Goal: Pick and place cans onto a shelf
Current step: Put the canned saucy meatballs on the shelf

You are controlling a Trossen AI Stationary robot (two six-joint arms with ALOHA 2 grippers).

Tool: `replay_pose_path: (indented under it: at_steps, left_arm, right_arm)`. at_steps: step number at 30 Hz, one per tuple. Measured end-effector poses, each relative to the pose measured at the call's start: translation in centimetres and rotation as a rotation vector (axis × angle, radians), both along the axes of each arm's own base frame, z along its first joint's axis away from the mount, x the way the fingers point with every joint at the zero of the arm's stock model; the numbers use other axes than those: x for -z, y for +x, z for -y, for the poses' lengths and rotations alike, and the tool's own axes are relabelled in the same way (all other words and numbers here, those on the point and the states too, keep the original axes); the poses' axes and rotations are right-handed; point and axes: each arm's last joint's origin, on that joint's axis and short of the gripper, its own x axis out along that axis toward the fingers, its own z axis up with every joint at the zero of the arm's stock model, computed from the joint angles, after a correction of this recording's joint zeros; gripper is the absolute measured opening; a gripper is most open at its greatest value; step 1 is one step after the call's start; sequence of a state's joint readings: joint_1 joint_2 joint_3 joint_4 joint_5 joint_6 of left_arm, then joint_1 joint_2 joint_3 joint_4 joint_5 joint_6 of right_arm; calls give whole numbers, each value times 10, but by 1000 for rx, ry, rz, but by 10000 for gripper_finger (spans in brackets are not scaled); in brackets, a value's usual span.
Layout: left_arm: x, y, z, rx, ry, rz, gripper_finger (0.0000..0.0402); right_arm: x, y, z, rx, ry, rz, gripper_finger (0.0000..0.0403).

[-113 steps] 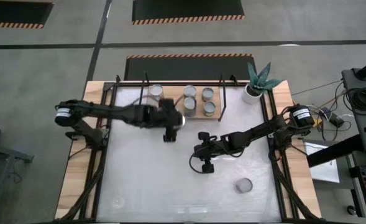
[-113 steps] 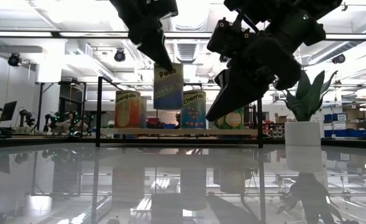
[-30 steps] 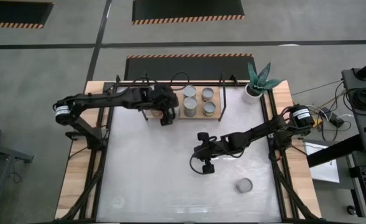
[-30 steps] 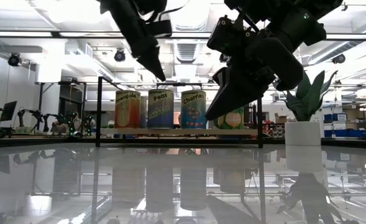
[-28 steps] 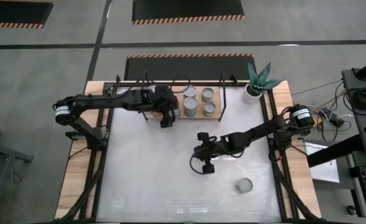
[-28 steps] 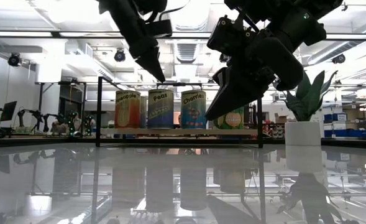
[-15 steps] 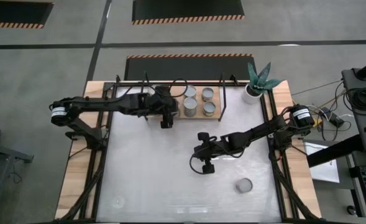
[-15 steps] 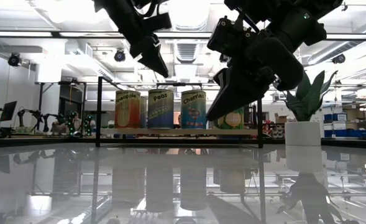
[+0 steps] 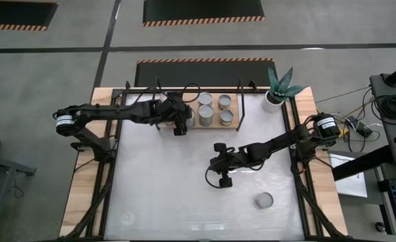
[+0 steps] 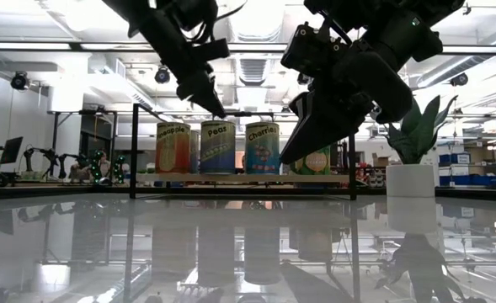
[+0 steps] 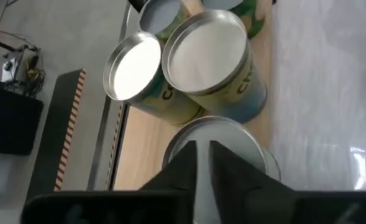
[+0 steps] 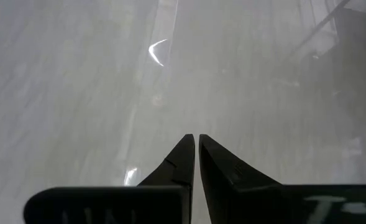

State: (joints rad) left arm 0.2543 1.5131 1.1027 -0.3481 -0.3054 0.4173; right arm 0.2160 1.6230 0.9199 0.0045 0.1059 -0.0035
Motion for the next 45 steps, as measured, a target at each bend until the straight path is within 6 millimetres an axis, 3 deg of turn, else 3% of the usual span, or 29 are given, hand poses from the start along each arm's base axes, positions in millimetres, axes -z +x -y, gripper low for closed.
replay_pose_path:
  at_steps: [3, 6, 9, 14, 19, 23, 29, 34, 37, 40, 43, 45]
  left_arm:
    - [-6, 0, 3, 1, 8, 43, 5]
    - [-29, -2, 14, 8, 74, 182, 6]
    - [-45, -13, 30, 57, 110, 305, 1]
    - [-55, -40, 53, 112, 117, 460, 0]
    - [-50, -63, 58, 108, 106, 584, 0]
    - [-49, -75, 59, 101, 104, 648, 0]
    - [-51, -78, 60, 101, 106, 660, 0]
    - [-51, -78, 60, 104, 111, 655, 0]
    - [-51, -78, 60, 104, 111, 655, 0]
    - [-51, -78, 60, 104, 111, 653, 0]
    - [-51, -78, 60, 104, 110, 647, 0]
    - [-50, -78, 60, 104, 110, 646, 0]
  right_arm:
    - [0, 0, 0, -12, -13, 1, 13]
    - [-3, -1, 0, -22, -25, 8, 13]
    - [-12, -3, 1, -23, -27, 39, 13]
    - [-34, -13, 4, -10, -57, 68, 13]
    - [-62, -29, 11, 105, -85, 120, 13]
    - [-84, -44, 15, 197, 10, 172, 13]
    - [-117, -65, 18, 308, 208, 227, 13]
    - [-144, -61, 8, 286, 250, 246, 13]
    - [-150, -54, 4, 289, 340, 120, 13]
    - [-142, -55, -6, 340, 517, -145, 13]
    - [-124, -71, -27, 522, 704, -521, 13]
    - [-116, -84, -43, 675, 738, -692, 13]
